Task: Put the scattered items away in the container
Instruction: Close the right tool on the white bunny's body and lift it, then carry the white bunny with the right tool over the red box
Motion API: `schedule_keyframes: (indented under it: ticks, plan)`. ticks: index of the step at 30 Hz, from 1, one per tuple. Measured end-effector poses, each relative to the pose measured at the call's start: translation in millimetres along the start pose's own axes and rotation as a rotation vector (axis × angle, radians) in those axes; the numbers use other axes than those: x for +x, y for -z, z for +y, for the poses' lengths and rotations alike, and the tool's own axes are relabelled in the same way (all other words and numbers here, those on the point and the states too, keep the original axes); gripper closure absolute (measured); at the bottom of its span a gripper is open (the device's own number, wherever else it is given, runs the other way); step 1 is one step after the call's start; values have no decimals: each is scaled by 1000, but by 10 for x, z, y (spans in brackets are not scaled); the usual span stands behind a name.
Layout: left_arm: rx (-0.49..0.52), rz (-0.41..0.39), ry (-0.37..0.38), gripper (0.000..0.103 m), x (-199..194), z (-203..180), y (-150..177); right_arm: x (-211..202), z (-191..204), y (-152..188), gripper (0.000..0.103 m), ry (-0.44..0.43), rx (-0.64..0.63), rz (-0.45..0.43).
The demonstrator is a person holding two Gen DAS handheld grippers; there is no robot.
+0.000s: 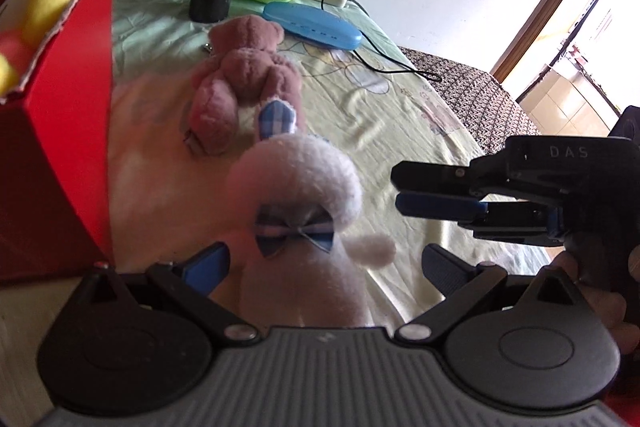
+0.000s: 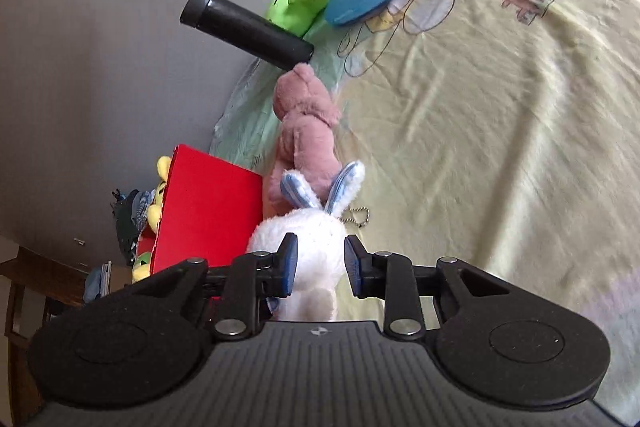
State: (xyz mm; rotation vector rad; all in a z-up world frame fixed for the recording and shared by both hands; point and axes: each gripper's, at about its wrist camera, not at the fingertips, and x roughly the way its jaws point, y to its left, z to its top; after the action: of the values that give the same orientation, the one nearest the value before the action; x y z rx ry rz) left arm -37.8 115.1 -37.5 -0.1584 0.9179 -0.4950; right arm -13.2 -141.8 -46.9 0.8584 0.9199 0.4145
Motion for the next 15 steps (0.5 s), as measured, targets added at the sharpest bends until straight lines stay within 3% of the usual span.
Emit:
schedule_keyframes:
  ticks: [4,10,15]
  plan:
    - [29,9,-12,1,63,-4,-51,109,125,42,50,-10,-75,38]
    - [96,38,0,3,210,-85,-88,424,119,56,44,11,-110,142]
    - [99,35,-7,7,291,-48,-98,632,65,20,49,-15,-79,227]
